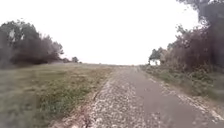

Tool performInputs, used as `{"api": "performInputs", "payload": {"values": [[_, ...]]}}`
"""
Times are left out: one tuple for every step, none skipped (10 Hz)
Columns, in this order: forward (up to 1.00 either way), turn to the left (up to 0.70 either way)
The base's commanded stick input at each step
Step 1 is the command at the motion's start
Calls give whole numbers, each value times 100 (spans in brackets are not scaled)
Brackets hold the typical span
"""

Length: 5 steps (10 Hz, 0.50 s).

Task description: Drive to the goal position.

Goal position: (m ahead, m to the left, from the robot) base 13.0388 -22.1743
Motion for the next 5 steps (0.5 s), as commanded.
{"api": "performInputs", "payload": {"values": [[70,-14],[70,-14],[70,-14],[70,-14],[70,-14]]}}
